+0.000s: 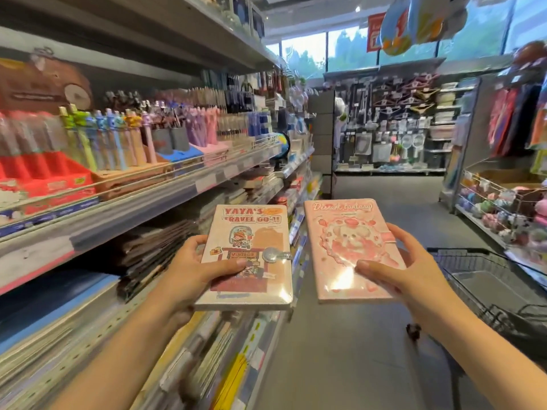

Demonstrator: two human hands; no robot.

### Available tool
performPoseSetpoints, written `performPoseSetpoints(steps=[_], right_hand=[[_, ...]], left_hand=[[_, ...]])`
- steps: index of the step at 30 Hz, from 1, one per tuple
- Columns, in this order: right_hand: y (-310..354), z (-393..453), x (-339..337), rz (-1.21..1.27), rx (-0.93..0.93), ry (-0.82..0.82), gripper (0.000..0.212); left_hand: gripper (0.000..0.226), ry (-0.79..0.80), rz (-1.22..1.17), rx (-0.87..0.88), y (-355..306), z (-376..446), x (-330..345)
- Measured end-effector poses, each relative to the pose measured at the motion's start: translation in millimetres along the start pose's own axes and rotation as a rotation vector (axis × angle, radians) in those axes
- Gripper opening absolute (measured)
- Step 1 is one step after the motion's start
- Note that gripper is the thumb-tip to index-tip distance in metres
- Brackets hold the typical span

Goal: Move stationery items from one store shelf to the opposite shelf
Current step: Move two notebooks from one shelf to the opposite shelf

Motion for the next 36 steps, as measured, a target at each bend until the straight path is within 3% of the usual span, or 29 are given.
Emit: performPoseSetpoints(steps=[10, 21, 27, 36], right_hand=[[-26, 213, -60, -0.037, 0.001, 0.083, 0.081], [-102, 410, -38, 0.018, 0.086, 0.171, 0.095], [-136, 531, -15, -0.011, 0.11, 0.223, 0.092], [-191, 681, 23, 0.03, 0.237, 0.296, 0.083]], left_hand=[[0.061, -0.114, -0.007, -0.011, -4, 186, 82], [0.094, -0.2, 0.08, -0.057, 13, 362, 119], [0.059, -0.26, 0.095, -0.032, 16, 461, 119], [0.101, -0.309, 0.09, -0.064, 33, 560, 112]])
Point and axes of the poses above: each hand's wrist, its own z-axis towards the middle knuckle, its own x-axis out of the palm, y = z × x, the point moved 5 cm from there along z, towards the middle knuckle, and after that the axes turned 5 degrees about z, right-handed, at the moved point
